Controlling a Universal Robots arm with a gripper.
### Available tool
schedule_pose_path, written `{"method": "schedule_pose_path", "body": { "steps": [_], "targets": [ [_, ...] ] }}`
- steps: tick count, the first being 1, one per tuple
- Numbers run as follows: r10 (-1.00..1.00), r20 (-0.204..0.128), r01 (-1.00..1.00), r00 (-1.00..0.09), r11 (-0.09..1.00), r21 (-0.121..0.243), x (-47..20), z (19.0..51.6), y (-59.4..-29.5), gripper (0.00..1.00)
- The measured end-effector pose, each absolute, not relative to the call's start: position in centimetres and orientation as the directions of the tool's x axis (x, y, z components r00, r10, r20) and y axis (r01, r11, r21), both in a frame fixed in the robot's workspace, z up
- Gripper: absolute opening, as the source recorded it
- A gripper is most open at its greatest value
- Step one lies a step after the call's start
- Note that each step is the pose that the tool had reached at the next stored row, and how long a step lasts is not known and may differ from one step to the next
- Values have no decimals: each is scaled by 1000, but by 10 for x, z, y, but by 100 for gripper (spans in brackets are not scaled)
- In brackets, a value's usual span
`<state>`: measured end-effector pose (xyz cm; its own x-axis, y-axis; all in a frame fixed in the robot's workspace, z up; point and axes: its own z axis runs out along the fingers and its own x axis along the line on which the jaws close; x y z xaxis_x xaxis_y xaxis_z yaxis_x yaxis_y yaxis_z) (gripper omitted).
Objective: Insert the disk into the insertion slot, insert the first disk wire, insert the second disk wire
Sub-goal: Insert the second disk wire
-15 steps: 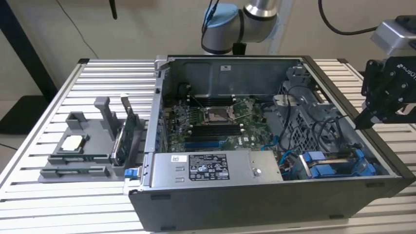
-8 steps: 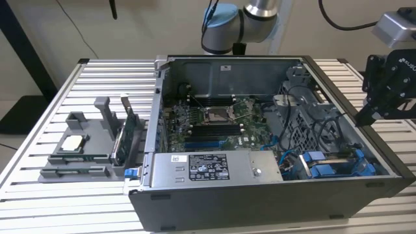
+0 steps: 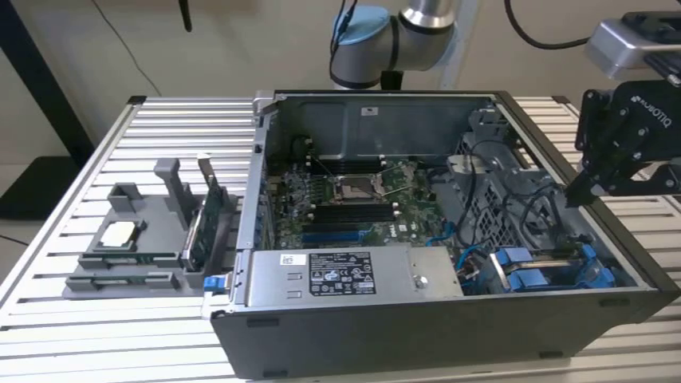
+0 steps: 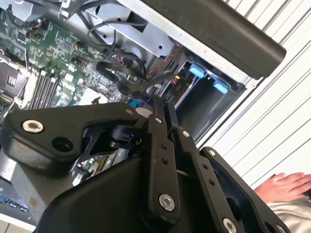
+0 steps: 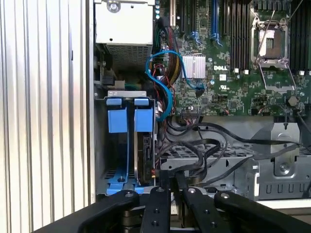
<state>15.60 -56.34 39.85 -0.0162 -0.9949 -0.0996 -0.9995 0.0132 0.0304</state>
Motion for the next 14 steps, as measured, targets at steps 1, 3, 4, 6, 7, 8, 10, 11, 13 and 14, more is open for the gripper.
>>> {"method": "schedule_pose_path", "body": {
  "steps": [1, 3, 4, 6, 7, 8, 10, 11, 13, 14],
  "targets": [
    [-995, -100, -999, -16, 13, 29, 152, 398, -563, 16],
    [-995, -100, -1000, -15, 13, 24, 144, 398, -563, 16],
    [-995, -100, -1000, -15, 13, 21, 141, 398, -563, 16],
    [-995, -100, -1000, -15, 13, 15, 135, 397, -563, 16],
    [-995, -100, -1000, -14, 13, 13, 134, 397, -563, 16],
    [-995, -100, -1000, -14, 13, 12, 132, 396, -563, 16],
    [-995, -100, -1000, -14, 13, 12, 132, 396, -564, 16],
    [-995, -100, -1000, -14, 13, 11, 132, 396, -563, 16],
    [-995, -100, -1000, -14, 13, 11, 132, 396, -563, 16],
    [-995, -100, -1000, -14, 13, 11, 132, 396, -563, 16]
  ]
}}
